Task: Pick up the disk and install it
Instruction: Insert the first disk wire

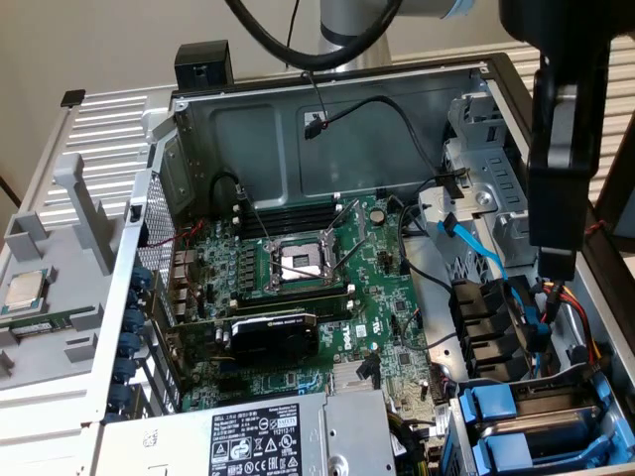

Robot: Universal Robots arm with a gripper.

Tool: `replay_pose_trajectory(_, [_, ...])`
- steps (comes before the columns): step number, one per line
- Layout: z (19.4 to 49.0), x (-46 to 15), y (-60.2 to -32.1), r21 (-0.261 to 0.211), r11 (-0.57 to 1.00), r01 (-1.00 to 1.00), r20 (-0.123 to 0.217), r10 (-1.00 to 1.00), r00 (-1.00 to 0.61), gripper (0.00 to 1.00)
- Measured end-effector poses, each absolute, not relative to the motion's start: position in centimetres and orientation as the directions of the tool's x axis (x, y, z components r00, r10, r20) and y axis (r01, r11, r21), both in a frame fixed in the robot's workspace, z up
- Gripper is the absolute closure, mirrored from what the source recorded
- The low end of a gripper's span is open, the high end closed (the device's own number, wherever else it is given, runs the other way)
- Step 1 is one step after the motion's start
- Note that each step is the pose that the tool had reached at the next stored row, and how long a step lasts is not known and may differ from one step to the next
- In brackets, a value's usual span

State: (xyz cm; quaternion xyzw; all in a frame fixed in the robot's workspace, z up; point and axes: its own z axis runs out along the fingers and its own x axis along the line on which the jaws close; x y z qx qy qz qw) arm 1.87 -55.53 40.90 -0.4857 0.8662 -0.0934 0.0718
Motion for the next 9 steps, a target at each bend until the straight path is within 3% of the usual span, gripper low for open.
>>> replay_pose_trajectory(9, [41.05,1.99,-55.75,-0.218,0.511,-0.832,-0.026,-0.855,-0.518,0.45])
